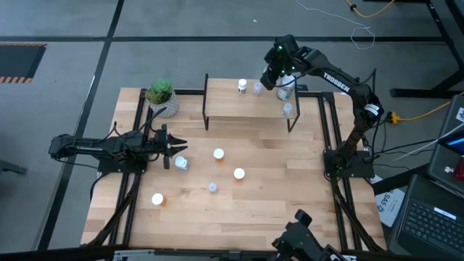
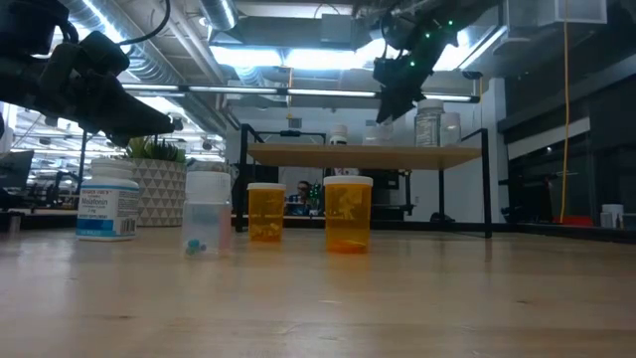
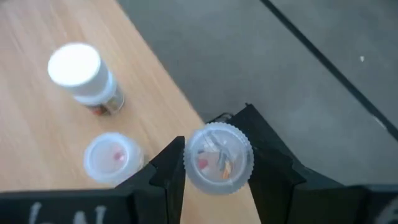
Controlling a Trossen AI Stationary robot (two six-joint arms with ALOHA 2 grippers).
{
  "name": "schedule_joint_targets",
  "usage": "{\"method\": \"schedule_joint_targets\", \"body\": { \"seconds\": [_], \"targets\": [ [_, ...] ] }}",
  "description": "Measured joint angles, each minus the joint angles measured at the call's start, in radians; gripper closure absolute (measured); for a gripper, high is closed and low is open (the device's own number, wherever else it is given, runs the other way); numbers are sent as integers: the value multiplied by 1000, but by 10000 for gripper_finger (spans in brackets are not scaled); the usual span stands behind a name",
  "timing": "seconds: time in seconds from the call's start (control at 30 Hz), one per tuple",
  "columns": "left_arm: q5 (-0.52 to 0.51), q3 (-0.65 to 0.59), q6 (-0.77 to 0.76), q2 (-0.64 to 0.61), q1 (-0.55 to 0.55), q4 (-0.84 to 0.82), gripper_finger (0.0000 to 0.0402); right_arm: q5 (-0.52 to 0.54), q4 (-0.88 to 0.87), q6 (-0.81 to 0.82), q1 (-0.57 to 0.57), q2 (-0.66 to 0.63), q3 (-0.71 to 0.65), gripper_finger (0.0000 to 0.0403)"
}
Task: Pick and place medicine bottles onto shelf by color
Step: Put the transparent pill bottle on the shelf
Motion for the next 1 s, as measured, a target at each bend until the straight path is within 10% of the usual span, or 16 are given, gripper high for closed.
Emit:
{"method": "schedule_joint_targets", "body": {
  "seconds": [1.0],
  "targets": [
    [3,0,-3,0,0,0,303,-36,105,90,-1,74,-14,263]
  ]
}}
